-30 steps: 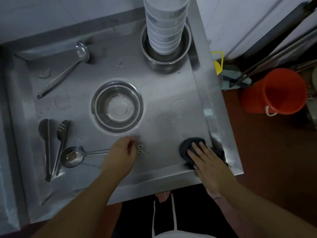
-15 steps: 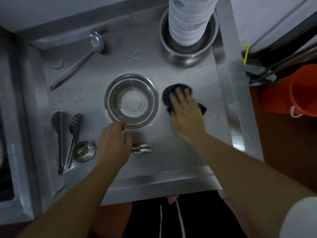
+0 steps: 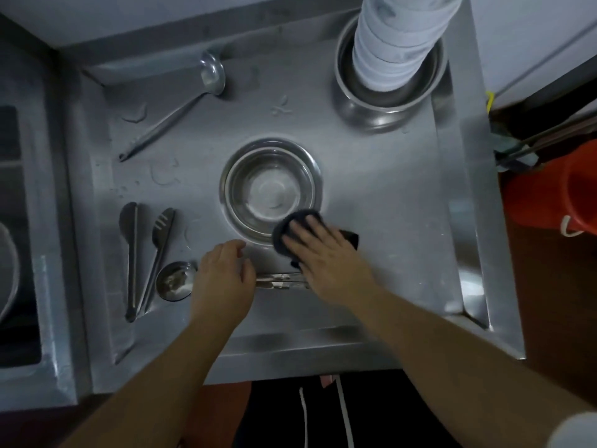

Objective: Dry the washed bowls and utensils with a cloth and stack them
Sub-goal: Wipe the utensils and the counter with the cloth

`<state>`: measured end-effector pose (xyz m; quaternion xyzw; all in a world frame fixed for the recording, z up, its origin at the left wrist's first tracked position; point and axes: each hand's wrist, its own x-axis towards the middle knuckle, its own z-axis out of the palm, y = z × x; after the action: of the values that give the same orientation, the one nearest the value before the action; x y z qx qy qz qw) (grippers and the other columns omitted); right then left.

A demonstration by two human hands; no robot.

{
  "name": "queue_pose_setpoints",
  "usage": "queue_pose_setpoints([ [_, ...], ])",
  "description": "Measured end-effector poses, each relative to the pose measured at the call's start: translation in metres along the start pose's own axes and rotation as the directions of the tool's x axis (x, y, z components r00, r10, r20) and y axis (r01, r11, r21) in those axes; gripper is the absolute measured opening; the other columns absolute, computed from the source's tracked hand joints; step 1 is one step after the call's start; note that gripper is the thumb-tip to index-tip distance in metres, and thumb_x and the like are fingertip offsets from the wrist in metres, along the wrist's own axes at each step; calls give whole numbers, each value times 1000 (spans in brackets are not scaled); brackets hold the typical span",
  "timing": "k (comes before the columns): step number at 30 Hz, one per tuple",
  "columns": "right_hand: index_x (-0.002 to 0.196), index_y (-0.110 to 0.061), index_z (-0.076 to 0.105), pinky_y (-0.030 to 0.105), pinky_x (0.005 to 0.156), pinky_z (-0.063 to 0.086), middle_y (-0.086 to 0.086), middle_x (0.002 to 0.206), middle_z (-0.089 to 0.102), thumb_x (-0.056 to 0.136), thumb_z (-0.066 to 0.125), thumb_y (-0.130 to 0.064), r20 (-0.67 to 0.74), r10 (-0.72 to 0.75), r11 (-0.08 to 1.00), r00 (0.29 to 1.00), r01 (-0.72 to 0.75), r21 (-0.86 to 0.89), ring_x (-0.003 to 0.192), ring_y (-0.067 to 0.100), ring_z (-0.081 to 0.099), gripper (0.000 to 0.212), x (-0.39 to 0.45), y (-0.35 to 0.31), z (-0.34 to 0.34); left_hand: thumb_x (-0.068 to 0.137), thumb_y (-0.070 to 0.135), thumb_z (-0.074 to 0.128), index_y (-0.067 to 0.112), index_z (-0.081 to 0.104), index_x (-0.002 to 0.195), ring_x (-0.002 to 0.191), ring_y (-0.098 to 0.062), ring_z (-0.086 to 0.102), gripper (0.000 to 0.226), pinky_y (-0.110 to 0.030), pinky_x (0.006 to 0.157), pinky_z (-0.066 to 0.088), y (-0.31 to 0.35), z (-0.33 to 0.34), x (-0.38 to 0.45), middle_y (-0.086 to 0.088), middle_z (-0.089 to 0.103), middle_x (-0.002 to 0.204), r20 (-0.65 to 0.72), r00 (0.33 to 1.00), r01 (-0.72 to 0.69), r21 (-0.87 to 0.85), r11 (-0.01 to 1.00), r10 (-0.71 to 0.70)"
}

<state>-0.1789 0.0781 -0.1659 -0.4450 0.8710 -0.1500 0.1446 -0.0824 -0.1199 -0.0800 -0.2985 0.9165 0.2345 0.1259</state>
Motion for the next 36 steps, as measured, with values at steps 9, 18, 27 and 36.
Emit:
queue_pose_setpoints([
  [9, 156, -4, 46, 62, 119, 35, 23, 165, 38, 104, 43, -27, -224, 381, 919, 897, -395, -18, 153, 48, 31, 56, -24, 105, -40, 99, 19, 61, 13, 62, 130, 109, -27, 61, 31, -47, 96, 52, 0, -2, 12, -4, 68, 114, -1, 1000, -1, -26, 1000, 1],
  [18, 159, -11, 41, 55, 124, 29, 17, 169, 33, 103, 46, -28, -267, 597, 799, 757, -592, 109, 157, 42, 25, 58, 72, 118, -62, 101, 23, 60, 16, 62, 129, 112, -20, 58, 29, -39, 95, 47, 12, 0, 23, 3, 66, 116, 0, 1000, 7, -51, 999, -7],
  [27, 158, -10, 43, 55, 127, 25, 19, 167, 36, 105, 46, -28, -291, 625, 775, 724, -621, 119, 155, 44, 29, 57, 46, 144, -70, 101, 24, 60, 15, 63, 130, 110, -25, 60, 30, -44, 96, 51, 15, -9, 25, -3, 68, 117, 24, 1000, -19, -8, 1000, 19],
  [36, 163, -17, 35, 52, 127, 27, 11, 172, 28, 110, 45, -31, -156, 334, 942, 930, -335, 20, 160, 36, 21, 56, 117, 78, -47, 99, 20, 64, 18, 64, 124, 106, -24, 61, 25, -44, 92, 53, 6, -20, 27, 0, 68, 112, -48, 999, 7, -56, 998, -10],
])
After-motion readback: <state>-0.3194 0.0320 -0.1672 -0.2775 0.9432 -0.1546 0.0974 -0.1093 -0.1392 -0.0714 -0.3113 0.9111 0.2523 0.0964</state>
